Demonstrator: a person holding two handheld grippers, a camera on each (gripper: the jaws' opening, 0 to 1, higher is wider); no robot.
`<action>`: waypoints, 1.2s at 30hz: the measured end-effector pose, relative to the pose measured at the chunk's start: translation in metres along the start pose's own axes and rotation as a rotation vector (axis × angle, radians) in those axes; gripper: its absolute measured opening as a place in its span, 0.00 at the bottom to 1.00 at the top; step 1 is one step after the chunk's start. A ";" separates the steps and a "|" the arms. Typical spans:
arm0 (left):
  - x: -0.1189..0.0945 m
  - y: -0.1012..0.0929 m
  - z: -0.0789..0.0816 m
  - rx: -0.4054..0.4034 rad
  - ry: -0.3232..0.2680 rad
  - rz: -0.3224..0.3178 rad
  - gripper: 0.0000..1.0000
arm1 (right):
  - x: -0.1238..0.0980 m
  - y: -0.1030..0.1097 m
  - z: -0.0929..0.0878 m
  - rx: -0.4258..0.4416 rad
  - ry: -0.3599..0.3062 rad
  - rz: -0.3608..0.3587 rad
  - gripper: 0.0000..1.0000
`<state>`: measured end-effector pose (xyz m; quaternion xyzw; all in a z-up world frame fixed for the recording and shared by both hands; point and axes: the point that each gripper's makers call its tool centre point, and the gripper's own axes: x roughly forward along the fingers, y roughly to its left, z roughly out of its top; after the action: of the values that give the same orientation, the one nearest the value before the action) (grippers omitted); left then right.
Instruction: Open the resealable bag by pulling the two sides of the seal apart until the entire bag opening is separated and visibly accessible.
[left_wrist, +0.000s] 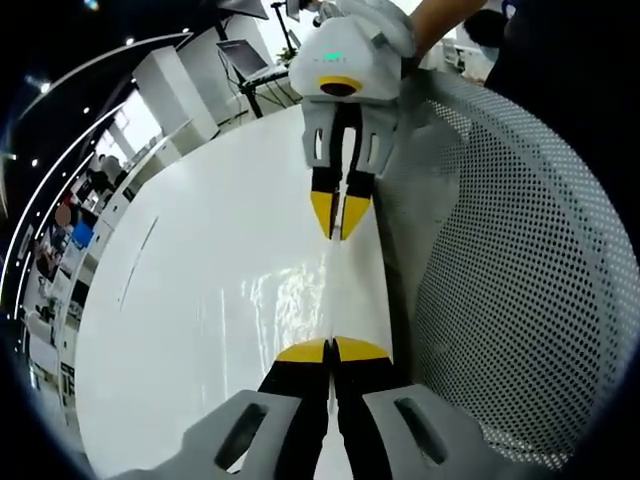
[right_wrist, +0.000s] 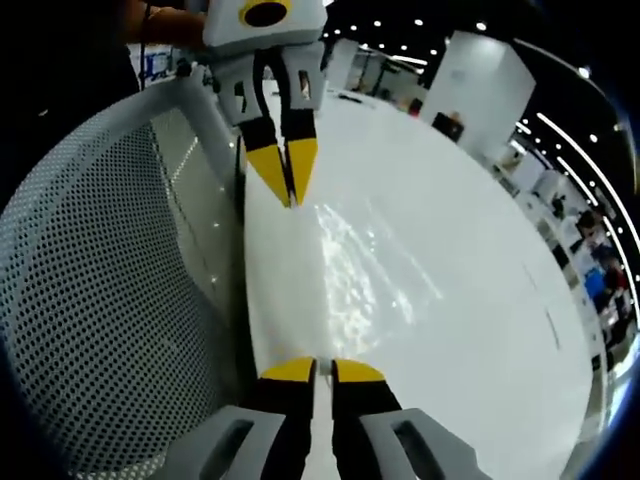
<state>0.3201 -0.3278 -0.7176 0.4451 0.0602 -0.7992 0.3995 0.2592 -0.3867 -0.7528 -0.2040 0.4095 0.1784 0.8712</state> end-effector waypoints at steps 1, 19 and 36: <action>0.000 0.000 0.000 0.001 -0.001 0.000 0.00 | -0.001 -0.001 0.003 0.007 -0.009 -0.004 0.03; 0.000 0.003 0.007 0.029 -0.004 0.016 0.00 | 0.006 0.013 0.038 -0.036 -0.073 0.019 0.02; -0.001 0.009 -0.001 -0.069 -0.020 0.026 0.06 | 0.011 0.011 0.049 -0.148 -0.065 -0.013 0.00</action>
<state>0.3269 -0.3329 -0.7150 0.4237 0.0781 -0.7958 0.4254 0.2920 -0.3513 -0.7358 -0.2647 0.3653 0.2088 0.8677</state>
